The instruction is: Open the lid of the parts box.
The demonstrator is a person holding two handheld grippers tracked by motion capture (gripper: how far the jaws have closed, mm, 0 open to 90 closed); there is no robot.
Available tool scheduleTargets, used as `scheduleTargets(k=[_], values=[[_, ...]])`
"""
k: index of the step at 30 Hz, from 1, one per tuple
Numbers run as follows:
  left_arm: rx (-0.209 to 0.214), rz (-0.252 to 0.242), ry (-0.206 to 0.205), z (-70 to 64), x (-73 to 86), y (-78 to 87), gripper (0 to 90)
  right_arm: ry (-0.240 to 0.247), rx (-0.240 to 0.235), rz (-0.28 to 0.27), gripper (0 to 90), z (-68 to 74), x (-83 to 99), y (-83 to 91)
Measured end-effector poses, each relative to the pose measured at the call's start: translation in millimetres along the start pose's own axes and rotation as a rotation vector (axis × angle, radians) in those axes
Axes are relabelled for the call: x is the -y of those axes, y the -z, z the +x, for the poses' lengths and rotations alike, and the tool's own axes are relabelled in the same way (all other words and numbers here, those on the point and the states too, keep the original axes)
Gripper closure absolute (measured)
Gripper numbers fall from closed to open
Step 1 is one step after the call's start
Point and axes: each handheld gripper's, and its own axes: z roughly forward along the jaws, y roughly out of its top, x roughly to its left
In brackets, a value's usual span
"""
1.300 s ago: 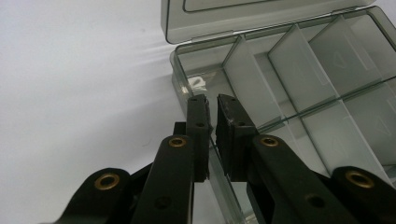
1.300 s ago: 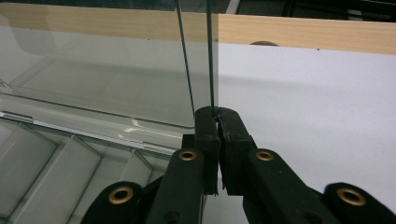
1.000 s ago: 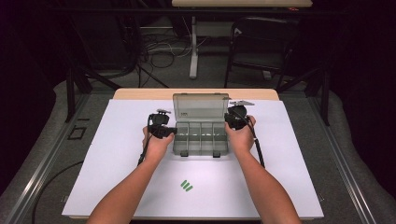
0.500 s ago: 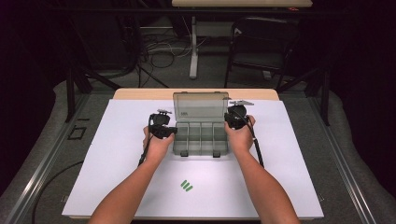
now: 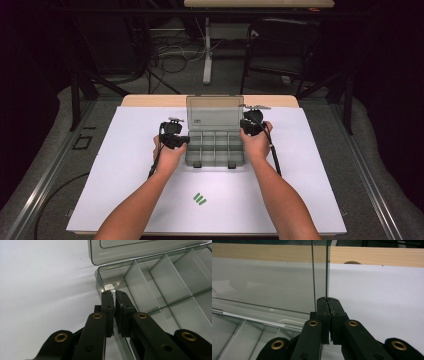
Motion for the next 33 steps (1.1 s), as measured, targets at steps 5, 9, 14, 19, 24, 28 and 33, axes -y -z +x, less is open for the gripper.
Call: scheduleTargets(k=[5, 9, 14, 19, 24, 28, 33], values=[[-0.001, -0.001, 0.000, -0.2, 0.2, 0.0, 85.8, -0.015, -0.007, 0.007, 88.2, -1.3, -1.8, -1.9], [-0.002, -0.003, -0.003, -0.7, 0.5, -0.1, 85.9, -0.025, -0.016, 0.005, 88.3, -2.6, -1.7, -4.1], [-0.001, -0.004, -0.001, -0.6, 0.7, -0.1, 85.9, -0.031, -0.013, 0.007, 88.3, -2.9, -2.1, -5.4], [-0.002, -0.006, -0.001, -0.4, 0.9, -0.1, 85.9, -0.039, -0.017, 0.007, 88.3, -4.0, -1.9, -7.5], [-0.004, -0.008, -0.003, -0.6, 1.4, 0.0, 86.0, -0.046, -0.018, 0.003, 88.4, -4.4, -1.7, -8.8], [-0.003, -0.010, 0.000, -1.0, 1.7, 0.0, 86.0, -0.048, -0.019, 0.002, 88.4, -4.6, -1.4, -9.8], [-0.002, -0.009, -0.001, -0.8, 1.7, 0.0, 86.0, -0.052, -0.019, 0.000, 88.4, -5.1, -1.0, -11.6]])
